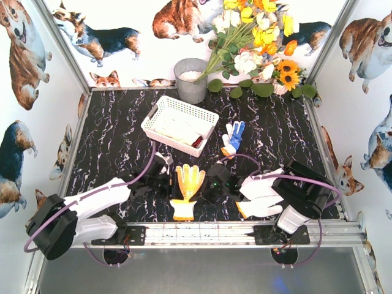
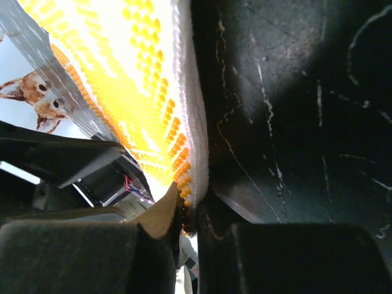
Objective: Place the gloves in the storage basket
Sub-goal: Pair the glove with the glove.
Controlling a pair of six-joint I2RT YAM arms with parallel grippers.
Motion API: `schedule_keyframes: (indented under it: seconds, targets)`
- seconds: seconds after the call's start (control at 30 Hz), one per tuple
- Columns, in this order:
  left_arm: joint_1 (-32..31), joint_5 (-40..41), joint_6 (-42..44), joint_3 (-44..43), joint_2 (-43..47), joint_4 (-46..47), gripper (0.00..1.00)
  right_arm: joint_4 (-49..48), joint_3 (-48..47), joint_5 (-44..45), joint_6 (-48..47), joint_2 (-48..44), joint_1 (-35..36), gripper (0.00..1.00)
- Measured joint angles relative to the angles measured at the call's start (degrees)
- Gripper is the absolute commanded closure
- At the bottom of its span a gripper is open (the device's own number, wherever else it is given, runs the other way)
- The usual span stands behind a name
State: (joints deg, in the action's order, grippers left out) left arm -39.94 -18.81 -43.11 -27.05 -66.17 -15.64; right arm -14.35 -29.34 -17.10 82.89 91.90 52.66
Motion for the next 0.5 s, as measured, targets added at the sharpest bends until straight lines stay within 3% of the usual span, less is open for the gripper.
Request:
schedule_keyframes:
  seconds: [0.2,0.5]
  targets:
    - [4.0,2.1,1.8,-2.6,3.1,-6.9,0.37,0.7,0.0,-0.6,-0.1,0.0,-0.7,1.00]
    - [6.4,-3.3,-5.7,5.7,3.9,3.0,0.33,1.4,-0.3,-0.8,-0.5,0.0,-0.8,1.00]
